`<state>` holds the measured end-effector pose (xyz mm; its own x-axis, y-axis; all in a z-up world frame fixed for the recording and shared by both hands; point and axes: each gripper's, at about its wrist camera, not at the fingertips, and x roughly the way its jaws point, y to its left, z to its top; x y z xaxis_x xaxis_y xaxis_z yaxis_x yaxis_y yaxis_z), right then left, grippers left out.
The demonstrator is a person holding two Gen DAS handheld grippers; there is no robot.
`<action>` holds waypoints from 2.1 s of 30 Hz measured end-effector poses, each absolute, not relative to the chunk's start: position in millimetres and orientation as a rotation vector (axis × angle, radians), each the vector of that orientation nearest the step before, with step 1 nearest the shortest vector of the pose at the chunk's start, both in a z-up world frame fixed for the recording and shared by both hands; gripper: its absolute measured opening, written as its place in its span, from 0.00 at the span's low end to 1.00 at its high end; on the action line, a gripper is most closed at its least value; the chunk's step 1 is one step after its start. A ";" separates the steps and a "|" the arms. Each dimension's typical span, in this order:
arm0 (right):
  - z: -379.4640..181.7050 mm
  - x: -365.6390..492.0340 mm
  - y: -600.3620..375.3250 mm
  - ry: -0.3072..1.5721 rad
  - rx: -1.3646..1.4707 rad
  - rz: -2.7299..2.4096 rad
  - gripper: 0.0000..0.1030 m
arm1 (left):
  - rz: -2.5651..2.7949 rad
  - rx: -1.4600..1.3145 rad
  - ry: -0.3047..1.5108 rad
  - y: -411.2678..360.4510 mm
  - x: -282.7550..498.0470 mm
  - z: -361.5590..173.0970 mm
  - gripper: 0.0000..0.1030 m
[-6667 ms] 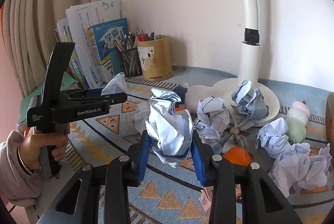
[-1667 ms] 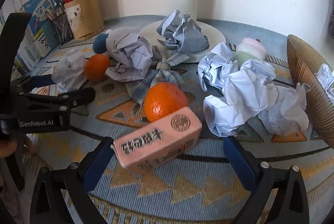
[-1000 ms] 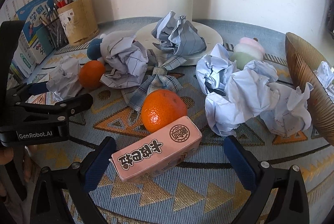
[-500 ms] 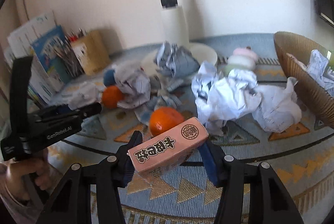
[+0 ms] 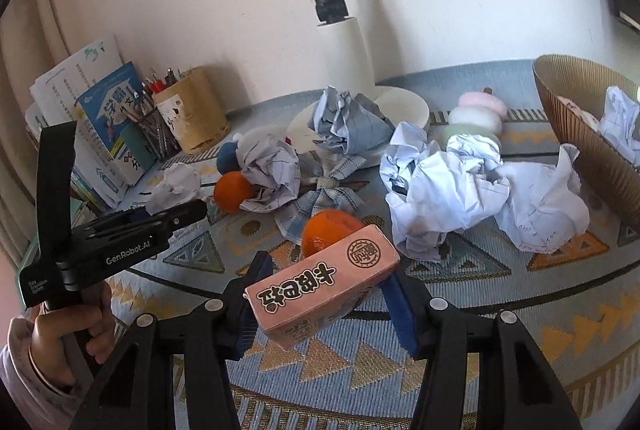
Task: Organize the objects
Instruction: 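Grasp the pink juice box with the right tool while the left tool grasps a paper ball, then carry the juice box and paper ball with both tools over the amber bowl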
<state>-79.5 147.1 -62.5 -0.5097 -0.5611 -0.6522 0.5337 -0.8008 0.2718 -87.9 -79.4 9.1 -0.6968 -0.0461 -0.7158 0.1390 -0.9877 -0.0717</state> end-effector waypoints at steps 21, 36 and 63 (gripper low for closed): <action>-51.5 -90.9 196.0 -0.237 1.015 -2.227 0.52 | -2.788 1.000 0.048 -66.6 -63.6 38.8 0.42; 34.3 -131.0 281.5 -0.306 0.820 -2.323 0.52 | -3.050 0.910 0.012 50.6 -124.9 135.8 0.42; 22.4 -220.5 408.0 -0.355 0.995 -2.555 0.52 | -3.198 1.129 -0.134 207.7 -212.1 104.2 0.42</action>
